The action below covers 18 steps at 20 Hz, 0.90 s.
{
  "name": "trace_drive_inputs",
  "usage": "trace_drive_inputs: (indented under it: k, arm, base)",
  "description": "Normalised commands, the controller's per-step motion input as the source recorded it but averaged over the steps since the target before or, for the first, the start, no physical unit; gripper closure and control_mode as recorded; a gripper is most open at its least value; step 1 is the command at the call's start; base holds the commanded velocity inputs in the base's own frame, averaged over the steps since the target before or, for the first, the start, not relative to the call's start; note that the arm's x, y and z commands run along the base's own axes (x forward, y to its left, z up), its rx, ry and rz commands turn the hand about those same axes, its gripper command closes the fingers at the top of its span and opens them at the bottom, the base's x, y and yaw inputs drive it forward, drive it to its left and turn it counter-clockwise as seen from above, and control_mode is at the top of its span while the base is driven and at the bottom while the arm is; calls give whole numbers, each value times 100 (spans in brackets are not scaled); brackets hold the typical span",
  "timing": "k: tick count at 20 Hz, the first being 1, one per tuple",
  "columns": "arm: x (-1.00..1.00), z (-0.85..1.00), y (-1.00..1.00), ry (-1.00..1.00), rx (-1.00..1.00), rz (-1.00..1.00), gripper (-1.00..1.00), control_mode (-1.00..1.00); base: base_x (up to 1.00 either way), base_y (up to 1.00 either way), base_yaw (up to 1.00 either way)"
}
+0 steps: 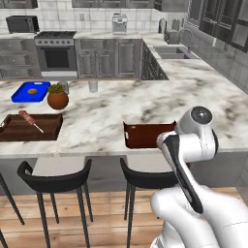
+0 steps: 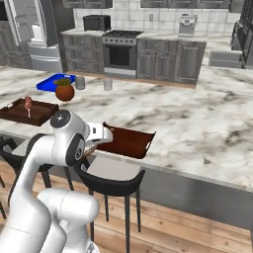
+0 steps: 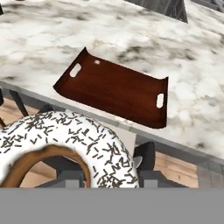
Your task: Take the donut and cake from the fridge and place them on the empty tray on the dining counter.
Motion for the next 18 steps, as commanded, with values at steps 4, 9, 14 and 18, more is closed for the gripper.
trace_drive_inputs:
  k: [4, 9, 14, 18]
  arm:
    - [66, 0, 0, 2, 0, 3, 100, -100]
    - [48, 0, -1, 0, 0, 2, 100, -100]
    - [51, 0, -8, 1, 0, 5, 100, -100]
    - [42, -1, -2, 0, 0, 6, 100, -100]
  base:
    - [0, 0, 0]
    - [0, 0, 0]
    - [0, 0, 0]
    - [0, 0, 0]
